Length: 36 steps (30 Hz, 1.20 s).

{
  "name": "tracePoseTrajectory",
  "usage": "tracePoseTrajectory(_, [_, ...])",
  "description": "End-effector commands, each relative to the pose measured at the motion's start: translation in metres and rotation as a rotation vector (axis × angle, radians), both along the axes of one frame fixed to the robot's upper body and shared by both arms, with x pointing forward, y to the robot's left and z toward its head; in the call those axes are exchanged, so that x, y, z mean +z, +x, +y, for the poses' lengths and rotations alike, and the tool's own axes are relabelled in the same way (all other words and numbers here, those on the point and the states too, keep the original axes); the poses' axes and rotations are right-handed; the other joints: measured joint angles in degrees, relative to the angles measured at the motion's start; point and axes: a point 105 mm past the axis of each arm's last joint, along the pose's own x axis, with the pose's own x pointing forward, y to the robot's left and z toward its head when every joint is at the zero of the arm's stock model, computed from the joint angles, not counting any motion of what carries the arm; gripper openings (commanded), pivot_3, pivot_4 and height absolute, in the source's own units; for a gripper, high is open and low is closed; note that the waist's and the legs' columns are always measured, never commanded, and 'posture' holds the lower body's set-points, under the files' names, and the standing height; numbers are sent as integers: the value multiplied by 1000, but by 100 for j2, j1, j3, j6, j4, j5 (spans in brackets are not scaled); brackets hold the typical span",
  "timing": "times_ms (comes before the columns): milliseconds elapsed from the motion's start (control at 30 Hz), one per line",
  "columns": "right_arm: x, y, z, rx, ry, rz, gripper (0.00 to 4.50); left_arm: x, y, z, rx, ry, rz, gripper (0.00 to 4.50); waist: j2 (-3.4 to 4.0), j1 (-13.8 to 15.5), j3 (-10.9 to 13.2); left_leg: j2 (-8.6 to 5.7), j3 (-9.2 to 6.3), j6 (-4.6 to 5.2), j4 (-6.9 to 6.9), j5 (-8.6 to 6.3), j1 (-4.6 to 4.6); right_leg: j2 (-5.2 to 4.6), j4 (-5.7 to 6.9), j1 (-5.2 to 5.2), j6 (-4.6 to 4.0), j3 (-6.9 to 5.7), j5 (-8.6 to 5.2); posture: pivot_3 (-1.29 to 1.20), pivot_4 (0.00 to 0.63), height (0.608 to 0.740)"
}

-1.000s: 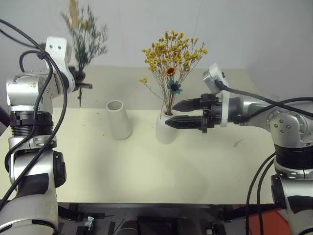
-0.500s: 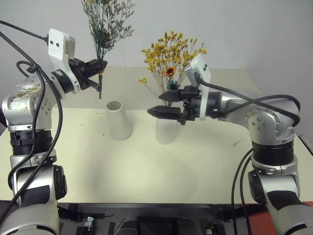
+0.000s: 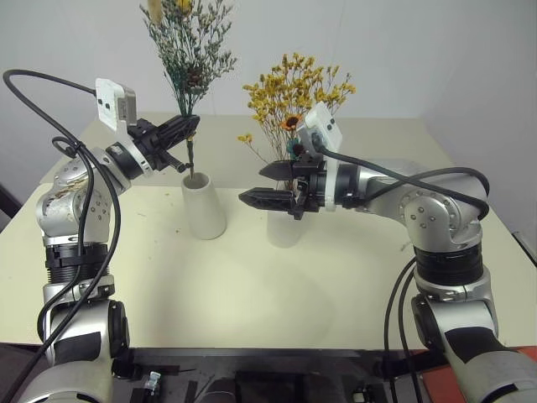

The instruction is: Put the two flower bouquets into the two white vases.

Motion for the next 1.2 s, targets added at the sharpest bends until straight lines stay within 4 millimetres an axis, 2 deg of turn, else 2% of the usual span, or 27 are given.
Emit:
tracePoseTrajectory(33, [11,-4,-1,4,34,-55,4500,13,-6,1,-9,-8,-61,6,0,0,0,0,0,0,0,0,0,0,0,0,0,0,0,0,150,740])
tracePoseTrajectory(400, [10,-5,-2,7,37,-46,4500,-23,-7,1,-1,-56,-56,6,0,1,0,1,-1,0,0,0,0,0,0,0,-1,0,1,0,150,740])
tracePoseTrajectory(533, [9,-5,-2,9,39,-44,4500,-36,-5,2,33,-18,-39,6,0,-1,0,0,0,0,0,0,1,-1,-1,2,-1,0,0,0,150,740])
tracePoseTrajectory(567, [9,-6,-2,10,40,-44,4500,-38,-4,3,40,-12,-27,510,1,-2,0,1,0,0,0,0,2,0,-1,2,-1,0,0,0,150,740])
tracePoseTrajectory(600, [9,-6,-2,10,40,-43,4500,-40,-4,3,39,-12,-9,702,1,-2,0,1,0,0,0,0,3,0,0,2,-1,0,0,0,150,740])
tracePoseTrajectory(700, [9,-6,-3,11,40,-43,4500,-43,-6,2,36,11,16,1673,0,-1,0,1,-1,0,0,0,3,1,1,2,-1,0,0,0,150,740])
tracePoseTrajectory(1000, [9,-7,-3,16,41,-40,4500,-47,-26,9,51,76,39,4471,1,-11,0,2,-1,0,0,0,4,1,1,2,-1,0,0,0,150,740])
tracePoseTrajectory(1200, [9,-8,-4,17,39,-40,4500,-57,-50,22,132,167,80,4492,1,-37,0,5,-1,0,-1,0,4,1,-1,1,-1,1,0,0,150,740])
